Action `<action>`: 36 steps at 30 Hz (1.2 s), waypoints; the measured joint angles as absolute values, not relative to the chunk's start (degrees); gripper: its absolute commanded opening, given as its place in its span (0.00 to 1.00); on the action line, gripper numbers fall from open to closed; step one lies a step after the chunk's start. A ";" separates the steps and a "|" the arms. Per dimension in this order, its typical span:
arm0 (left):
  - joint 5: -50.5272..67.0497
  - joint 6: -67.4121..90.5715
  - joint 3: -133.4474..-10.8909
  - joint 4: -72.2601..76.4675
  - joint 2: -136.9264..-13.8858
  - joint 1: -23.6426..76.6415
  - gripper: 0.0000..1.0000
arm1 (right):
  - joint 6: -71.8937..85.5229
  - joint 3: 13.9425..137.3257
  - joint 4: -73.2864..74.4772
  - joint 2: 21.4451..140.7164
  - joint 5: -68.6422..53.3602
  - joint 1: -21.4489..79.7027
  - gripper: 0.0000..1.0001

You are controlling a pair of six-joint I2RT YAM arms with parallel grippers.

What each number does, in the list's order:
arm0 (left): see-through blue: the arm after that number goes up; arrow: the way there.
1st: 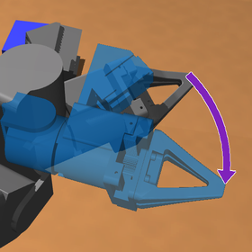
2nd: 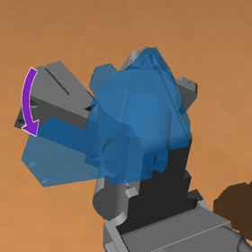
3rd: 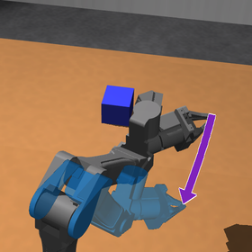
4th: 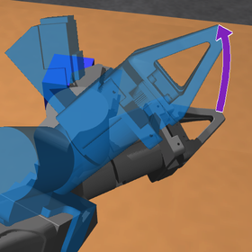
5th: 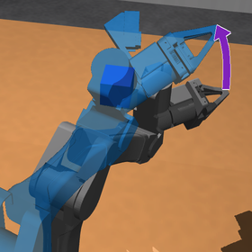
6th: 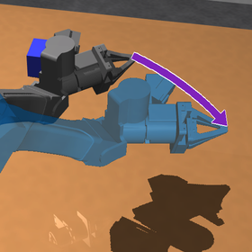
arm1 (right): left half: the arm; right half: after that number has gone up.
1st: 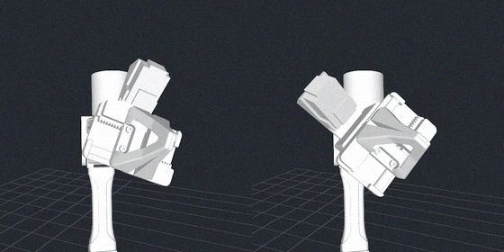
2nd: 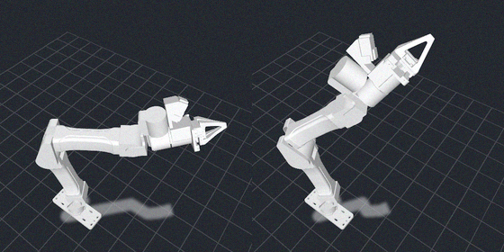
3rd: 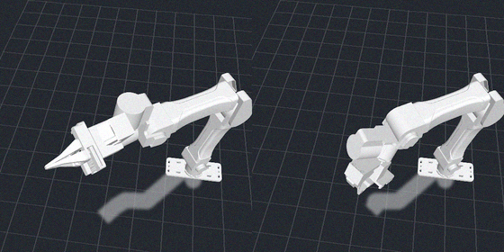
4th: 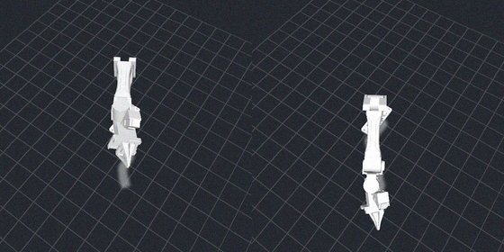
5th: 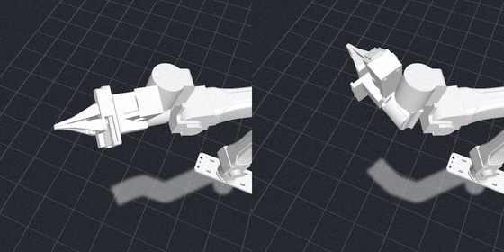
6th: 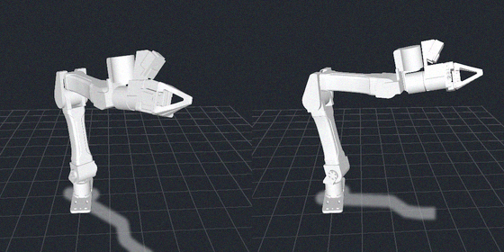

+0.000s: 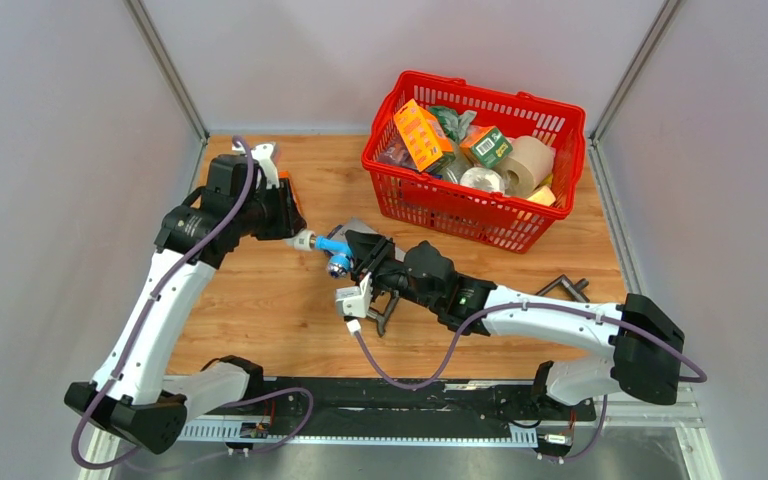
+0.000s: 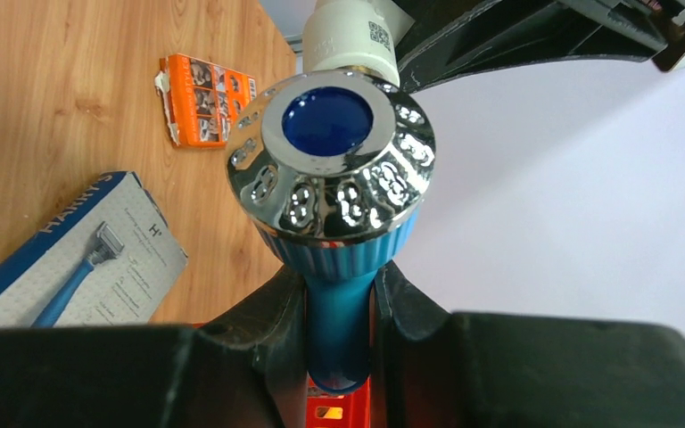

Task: Install the water faucets

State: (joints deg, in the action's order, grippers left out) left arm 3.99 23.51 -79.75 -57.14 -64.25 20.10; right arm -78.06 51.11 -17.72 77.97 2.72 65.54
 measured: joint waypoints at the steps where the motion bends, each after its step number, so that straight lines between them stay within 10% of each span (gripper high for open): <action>1: 3.77 23.49 -79.26 -56.71 -63.88 20.27 0.00 | -77.36 51.16 -17.45 77.97 2.46 65.43 0.00; 36: 3.49 14.41 -95.33 -69.28 -80.66 21.19 0.00 | -97.49 46.02 -32.51 82.96 9.28 66.06 0.00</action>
State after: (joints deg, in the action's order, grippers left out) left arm 3.49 14.41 -95.33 -69.28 -80.66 21.19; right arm -97.49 46.02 -32.51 82.96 9.28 66.06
